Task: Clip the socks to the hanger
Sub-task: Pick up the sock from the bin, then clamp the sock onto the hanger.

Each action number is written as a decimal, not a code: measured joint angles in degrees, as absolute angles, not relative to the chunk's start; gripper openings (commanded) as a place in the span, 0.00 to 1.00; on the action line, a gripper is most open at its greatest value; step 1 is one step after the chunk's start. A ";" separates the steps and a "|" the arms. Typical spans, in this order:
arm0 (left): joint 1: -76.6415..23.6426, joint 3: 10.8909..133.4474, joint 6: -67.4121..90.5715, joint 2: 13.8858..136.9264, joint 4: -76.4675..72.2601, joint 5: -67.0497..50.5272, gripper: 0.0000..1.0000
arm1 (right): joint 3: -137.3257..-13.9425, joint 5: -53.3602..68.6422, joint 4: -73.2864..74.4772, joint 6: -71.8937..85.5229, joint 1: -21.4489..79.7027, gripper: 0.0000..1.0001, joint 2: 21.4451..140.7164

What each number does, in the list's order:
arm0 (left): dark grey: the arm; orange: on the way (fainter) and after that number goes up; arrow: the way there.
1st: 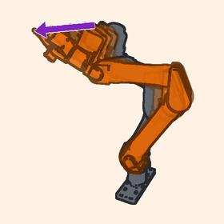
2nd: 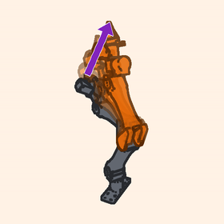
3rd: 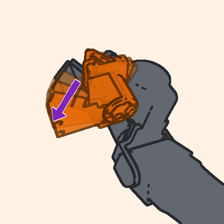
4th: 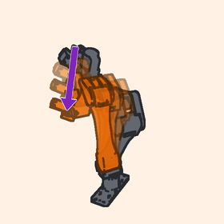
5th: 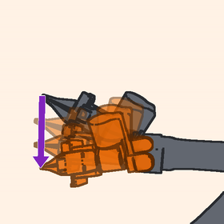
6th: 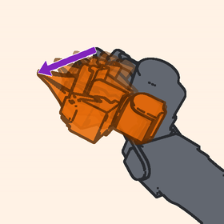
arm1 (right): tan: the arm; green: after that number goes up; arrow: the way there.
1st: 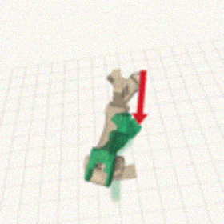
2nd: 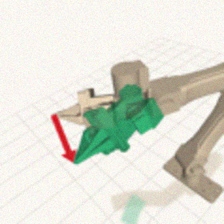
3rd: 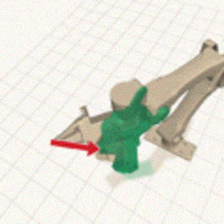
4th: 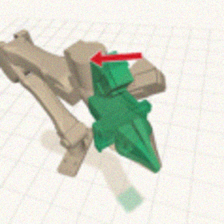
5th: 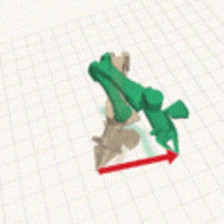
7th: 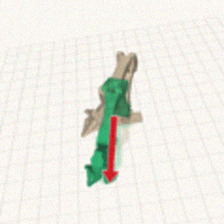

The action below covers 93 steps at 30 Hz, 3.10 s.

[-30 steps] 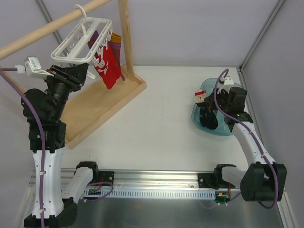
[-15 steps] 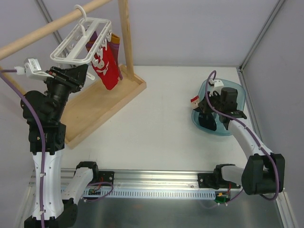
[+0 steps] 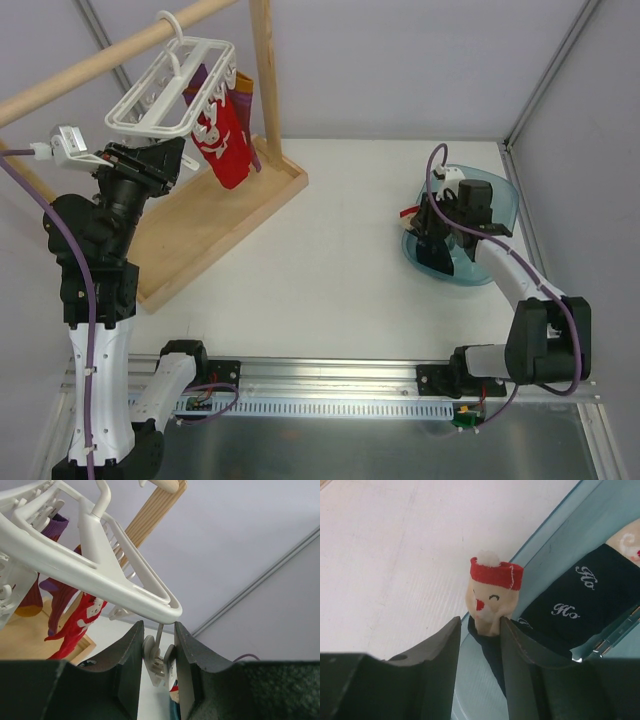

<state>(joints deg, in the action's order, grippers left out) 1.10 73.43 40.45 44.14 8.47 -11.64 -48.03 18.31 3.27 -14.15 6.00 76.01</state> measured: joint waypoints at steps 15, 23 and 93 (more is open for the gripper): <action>1.10 73.43 39.72 44.12 8.45 -11.62 0.02 | -51.33 15.81 2.15 -11.55 6.52 0.60 83.20; 1.10 73.43 39.64 44.12 8.45 -11.62 0.02 | -51.33 10.50 2.44 -9.41 6.63 0.68 82.72; 1.08 73.19 37.95 44.25 7.44 -16.32 0.01 | -82.35 15.84 1.41 -4.62 50.48 0.01 76.07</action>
<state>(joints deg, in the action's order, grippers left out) 1.08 73.19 37.95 44.25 7.44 -16.32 -82.35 15.84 1.41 -4.62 50.48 76.07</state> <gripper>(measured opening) 0.272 0.032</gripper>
